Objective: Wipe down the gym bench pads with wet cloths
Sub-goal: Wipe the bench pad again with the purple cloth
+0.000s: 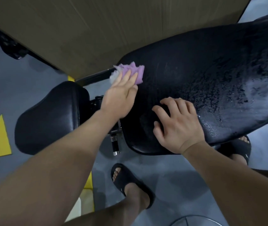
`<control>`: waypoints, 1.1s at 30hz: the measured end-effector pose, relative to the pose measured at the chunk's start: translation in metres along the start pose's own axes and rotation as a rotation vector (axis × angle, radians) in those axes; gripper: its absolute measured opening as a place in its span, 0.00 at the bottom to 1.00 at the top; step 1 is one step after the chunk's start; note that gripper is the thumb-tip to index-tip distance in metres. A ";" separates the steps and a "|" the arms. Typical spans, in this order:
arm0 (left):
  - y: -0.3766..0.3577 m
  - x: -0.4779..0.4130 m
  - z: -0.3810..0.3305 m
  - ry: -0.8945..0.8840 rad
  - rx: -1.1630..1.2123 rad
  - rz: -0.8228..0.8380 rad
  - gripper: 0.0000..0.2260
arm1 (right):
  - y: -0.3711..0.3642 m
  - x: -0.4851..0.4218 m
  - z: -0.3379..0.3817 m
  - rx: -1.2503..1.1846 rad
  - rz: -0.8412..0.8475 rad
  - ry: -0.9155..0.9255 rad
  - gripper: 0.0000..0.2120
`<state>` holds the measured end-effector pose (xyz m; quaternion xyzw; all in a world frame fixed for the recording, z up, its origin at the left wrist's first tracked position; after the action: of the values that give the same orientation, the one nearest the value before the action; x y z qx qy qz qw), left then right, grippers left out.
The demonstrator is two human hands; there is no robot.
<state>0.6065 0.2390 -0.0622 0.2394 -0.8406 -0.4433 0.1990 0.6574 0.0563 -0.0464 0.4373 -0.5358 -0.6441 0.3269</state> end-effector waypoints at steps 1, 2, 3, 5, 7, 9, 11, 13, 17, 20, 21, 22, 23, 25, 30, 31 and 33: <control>-0.001 -0.013 -0.001 0.004 -0.016 0.002 0.26 | 0.000 0.000 -0.001 0.000 0.001 0.000 0.20; -0.001 -0.028 -0.002 0.016 -0.041 0.004 0.25 | 0.000 0.000 -0.001 0.001 0.008 0.000 0.20; -0.001 -0.042 -0.003 0.029 -0.071 0.008 0.24 | -0.001 0.000 -0.001 0.001 0.018 0.002 0.20; 0.001 -0.072 0.000 0.055 -0.099 0.047 0.24 | -0.001 -0.001 0.000 -0.003 0.041 0.012 0.20; 0.005 -0.092 0.003 0.085 -0.073 0.112 0.25 | -0.001 -0.001 -0.001 -0.013 0.052 0.013 0.21; 0.010 -0.100 0.003 0.113 -0.049 0.172 0.25 | 0.000 -0.001 -0.001 -0.017 0.057 0.007 0.21; 0.017 -0.095 0.001 0.154 0.002 0.176 0.24 | 0.000 -0.001 -0.002 -0.019 0.060 0.002 0.21; 0.028 -0.083 0.007 0.246 0.149 0.112 0.24 | 0.000 0.000 -0.001 -0.018 0.062 -0.002 0.21; 0.035 -0.064 0.029 0.373 0.375 -0.060 0.24 | -0.002 0.000 -0.001 -0.013 0.079 -0.004 0.20; 0.033 -0.058 0.040 0.367 0.471 -0.166 0.23 | -0.004 -0.001 -0.002 -0.019 0.087 0.000 0.20; 0.033 -0.058 0.042 0.351 0.497 -0.174 0.22 | -0.003 0.001 -0.001 -0.024 0.089 0.001 0.20; 0.034 -0.062 0.044 0.350 0.535 -0.178 0.22 | -0.003 0.000 -0.001 -0.028 0.091 0.006 0.20; 0.035 -0.070 0.046 0.354 0.573 -0.164 0.21 | -0.004 -0.001 -0.001 -0.034 0.097 0.011 0.20; 0.032 -0.093 0.043 0.363 0.637 -0.092 0.16 | -0.006 -0.002 -0.001 -0.049 0.103 0.016 0.21; 0.009 -0.143 0.001 0.282 0.713 0.150 0.13 | -0.010 -0.003 -0.004 -0.084 0.107 0.017 0.21; 0.008 -0.148 -0.006 0.270 0.720 0.176 0.13 | -0.010 -0.003 -0.004 -0.085 0.107 0.016 0.21; 0.009 -0.153 -0.005 0.286 0.753 0.200 0.14 | -0.010 -0.003 -0.004 -0.084 0.107 0.015 0.21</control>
<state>0.7303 0.3286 -0.0702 0.2718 -0.9270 -0.0457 0.2545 0.6627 0.0591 -0.0561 0.3989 -0.5284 -0.6443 0.3829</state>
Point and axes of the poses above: each hand's wrist, its own x-axis away from the middle knuckle, its own y-axis out of the back of the hand, z = x × y, the point moved 10 cm from there along -x, towards the middle knuckle, and after that the axes turned 14 degrees about x, right-handed, at the moved point
